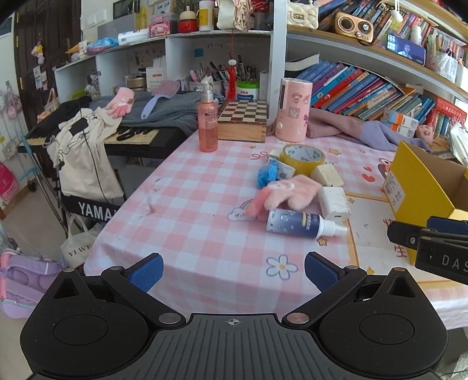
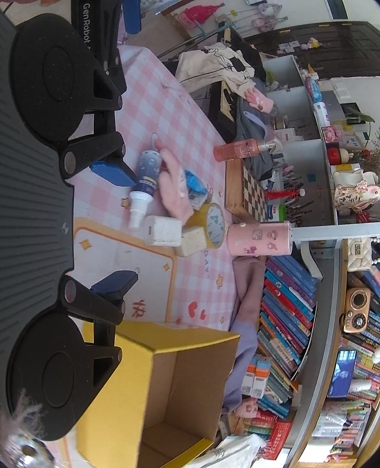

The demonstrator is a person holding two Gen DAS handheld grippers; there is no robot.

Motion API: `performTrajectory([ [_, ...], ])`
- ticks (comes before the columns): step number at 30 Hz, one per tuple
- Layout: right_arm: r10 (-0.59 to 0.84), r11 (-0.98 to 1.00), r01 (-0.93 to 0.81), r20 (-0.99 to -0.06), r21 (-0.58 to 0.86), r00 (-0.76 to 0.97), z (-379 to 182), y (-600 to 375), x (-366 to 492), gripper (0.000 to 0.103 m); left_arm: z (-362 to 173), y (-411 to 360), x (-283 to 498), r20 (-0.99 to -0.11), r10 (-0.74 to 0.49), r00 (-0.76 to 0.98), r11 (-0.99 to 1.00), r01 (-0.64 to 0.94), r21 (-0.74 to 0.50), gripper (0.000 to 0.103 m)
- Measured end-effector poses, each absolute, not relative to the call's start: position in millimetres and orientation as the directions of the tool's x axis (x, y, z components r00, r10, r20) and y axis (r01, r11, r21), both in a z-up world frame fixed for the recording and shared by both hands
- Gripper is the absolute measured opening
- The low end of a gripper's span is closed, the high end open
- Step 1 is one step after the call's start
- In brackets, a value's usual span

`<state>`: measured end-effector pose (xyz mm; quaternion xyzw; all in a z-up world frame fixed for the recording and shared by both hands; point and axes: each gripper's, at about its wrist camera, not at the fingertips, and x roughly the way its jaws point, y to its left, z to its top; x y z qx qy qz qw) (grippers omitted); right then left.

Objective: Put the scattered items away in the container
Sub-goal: 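Move the right gripper toward the white charger plug and close on it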

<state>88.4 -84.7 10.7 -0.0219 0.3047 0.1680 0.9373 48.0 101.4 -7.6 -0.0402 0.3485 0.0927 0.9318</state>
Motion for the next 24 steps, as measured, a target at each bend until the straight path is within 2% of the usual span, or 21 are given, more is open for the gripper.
performTrajectory([
  [9, 0.326, 0.932, -0.354, -0.596, 0.074, 0.734, 8, -81, 127, 0.063, -20, 97, 74, -0.689, 0.129, 0.713, 0.982, -0.187, -0.010, 0.103],
  [18, 0.349, 0.928, -0.353, -0.613, 0.120, 0.709, 9, -87, 167, 0.063, -26, 78, 102, -0.685, 0.081, 0.724, 0.995, -0.104, 0.008, 0.102],
  [24, 0.365, 0.917, -0.380, -0.643, 0.123, 0.673, 3, -86, 183, 0.064, -36, 68, 121, -0.701, 0.042, 0.712, 0.998, -0.061, -0.002, 0.092],
])
